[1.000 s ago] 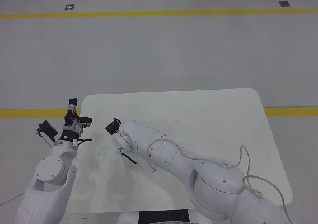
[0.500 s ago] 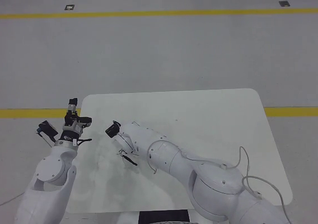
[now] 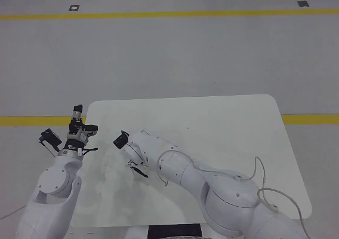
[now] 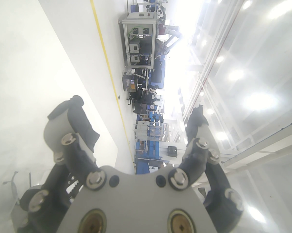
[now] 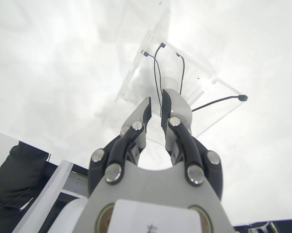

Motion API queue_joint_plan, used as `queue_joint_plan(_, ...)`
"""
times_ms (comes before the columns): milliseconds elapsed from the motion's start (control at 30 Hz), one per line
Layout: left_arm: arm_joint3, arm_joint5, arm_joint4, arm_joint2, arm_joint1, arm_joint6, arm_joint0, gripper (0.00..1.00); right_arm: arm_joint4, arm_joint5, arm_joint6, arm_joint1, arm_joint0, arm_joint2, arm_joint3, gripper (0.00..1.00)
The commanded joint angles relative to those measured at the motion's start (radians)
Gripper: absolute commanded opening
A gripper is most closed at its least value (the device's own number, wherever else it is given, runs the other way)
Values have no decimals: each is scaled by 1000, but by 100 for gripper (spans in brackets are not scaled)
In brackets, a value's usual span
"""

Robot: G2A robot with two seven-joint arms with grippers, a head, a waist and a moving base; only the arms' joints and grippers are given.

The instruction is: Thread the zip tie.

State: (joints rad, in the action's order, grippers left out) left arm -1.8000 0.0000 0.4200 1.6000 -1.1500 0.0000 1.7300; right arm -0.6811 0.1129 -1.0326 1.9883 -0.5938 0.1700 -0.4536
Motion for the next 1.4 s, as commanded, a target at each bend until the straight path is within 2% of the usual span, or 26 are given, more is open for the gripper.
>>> queue_joint_plan(0,0,0,0,0,0,0,0,100,-3,-3,-5,0,0,0,1,7)
queue_joint_plan(133,0,0,0,0,0,0,0,100,-8,-6,-12,1,-2,0,3,6)
queue_joint_plan(333,0,0,0,0,0,0,0,100,2,-18,-17,1,-5,0,9,13)
queue_joint_plan(467,0,0,0,0,0,0,0,100,0,-10,-12,2,-5,0,6,14)
queue_joint_plan(667,0,0,0,0,0,0,0,100,-5,-7,-19,2,-11,0,7,8)
queue_joint_plan(767,0,0,0,0,0,0,0,100,-5,-10,-22,2,-12,0,9,0)
queue_joint_plan(1367,0,0,0,0,0,0,0,100,-11,32,-17,1,4,0,-21,0)
